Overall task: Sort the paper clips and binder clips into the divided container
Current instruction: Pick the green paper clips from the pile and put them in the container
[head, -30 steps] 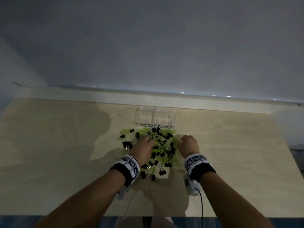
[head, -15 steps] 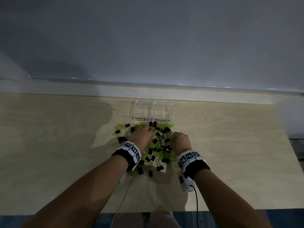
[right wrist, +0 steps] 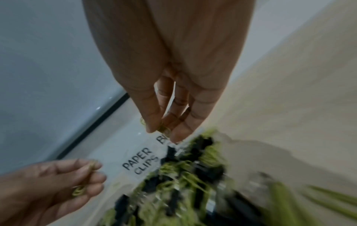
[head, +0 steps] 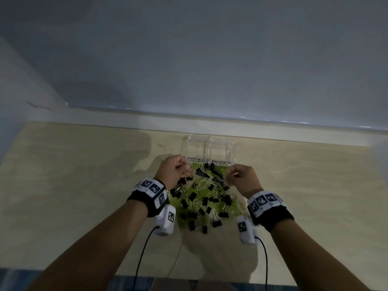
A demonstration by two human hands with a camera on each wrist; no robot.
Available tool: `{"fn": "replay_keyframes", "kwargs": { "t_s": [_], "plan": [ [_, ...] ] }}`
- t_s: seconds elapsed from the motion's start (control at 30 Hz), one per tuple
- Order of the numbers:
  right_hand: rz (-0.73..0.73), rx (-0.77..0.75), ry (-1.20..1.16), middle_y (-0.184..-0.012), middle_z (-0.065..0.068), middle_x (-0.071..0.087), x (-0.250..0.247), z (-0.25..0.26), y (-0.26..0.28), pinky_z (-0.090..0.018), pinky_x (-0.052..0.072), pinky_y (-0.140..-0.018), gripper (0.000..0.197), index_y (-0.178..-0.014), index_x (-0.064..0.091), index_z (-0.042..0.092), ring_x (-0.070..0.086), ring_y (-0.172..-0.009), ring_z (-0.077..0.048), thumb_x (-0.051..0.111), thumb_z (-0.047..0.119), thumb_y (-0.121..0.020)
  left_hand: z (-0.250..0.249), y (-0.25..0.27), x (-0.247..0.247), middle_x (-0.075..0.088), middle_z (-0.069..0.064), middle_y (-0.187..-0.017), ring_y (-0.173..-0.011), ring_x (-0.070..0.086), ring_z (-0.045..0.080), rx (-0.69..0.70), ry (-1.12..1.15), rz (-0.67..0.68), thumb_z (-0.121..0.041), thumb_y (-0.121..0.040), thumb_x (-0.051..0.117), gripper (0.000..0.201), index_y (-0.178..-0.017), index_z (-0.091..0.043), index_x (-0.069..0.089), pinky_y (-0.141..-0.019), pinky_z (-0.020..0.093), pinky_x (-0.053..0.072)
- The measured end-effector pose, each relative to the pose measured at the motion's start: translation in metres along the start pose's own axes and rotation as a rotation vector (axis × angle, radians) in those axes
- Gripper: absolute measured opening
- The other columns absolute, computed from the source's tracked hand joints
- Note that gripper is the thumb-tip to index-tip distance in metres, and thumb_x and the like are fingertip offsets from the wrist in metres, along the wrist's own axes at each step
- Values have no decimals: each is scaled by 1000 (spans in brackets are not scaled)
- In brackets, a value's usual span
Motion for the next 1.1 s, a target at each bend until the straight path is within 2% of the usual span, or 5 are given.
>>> {"fn": "replay_keyframes", "kwargs": {
  "t_s": [0.43, 0.53, 0.7, 0.83, 1.1],
  "plan": [
    [-92, -342, 416, -93, -4, 67, 58, 79, -49, -25, 54, -79, 15, -92, 67, 10, 62, -82, -17, 58, 2, -84, -27, -59, -26, 71, 8, -103, -94, 65, 17, 190, -297, -205, -10, -90, 56, 19, -105, -9, 67, -86, 24, 48],
    [74, -436, 582, -95, -6, 68, 73, 66, -35, -35, 56, -80, 19, -94, 68, 10, 63, -83, -20, 53, 2, -86, 13, -60, -49, 63, 9, -116, -108, 57, 23, 163, -543, -216, -6, -90, 52, 24, -111, -10, 63, -93, 30, 44],
    [344, -410, 853, -140, -3, 46, 102, 51, -34, -39, 50, -94, 58, -137, 43, 21, 54, -117, -25, 61, 4, -84, 50, -58, -61, 32, 11, -149, -136, 27, 32, 84, -795, 26, -14, -92, 51, 48, -138, -10, 42, -114, 40, 26],
    [317, -407, 912, -141, 0, 43, 111, 36, -37, -41, 47, -97, 57, -136, 44, 19, 42, -127, -24, 63, 8, -84, 56, -43, -51, 36, 9, -145, -132, 29, 28, 136, -781, 21, -20, -89, 57, 45, -132, -8, 50, -111, 38, 30],
    [199, -395, 787, -110, -5, 52, 103, 33, -40, -41, 54, -82, 38, -116, 59, 15, 56, -101, -28, 57, -2, -82, 54, -19, -16, 55, 7, -112, -103, 54, 23, 91, -657, 16, -16, -82, 67, 31, -112, -8, 61, -92, 35, 46]
  ]
}}
Point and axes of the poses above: each hand's wrist, its own y-axis away from the middle knuckle, its own x-axis out of the palm, z = x × y, the point moved 1 cm from there along -y, towards the middle knuckle
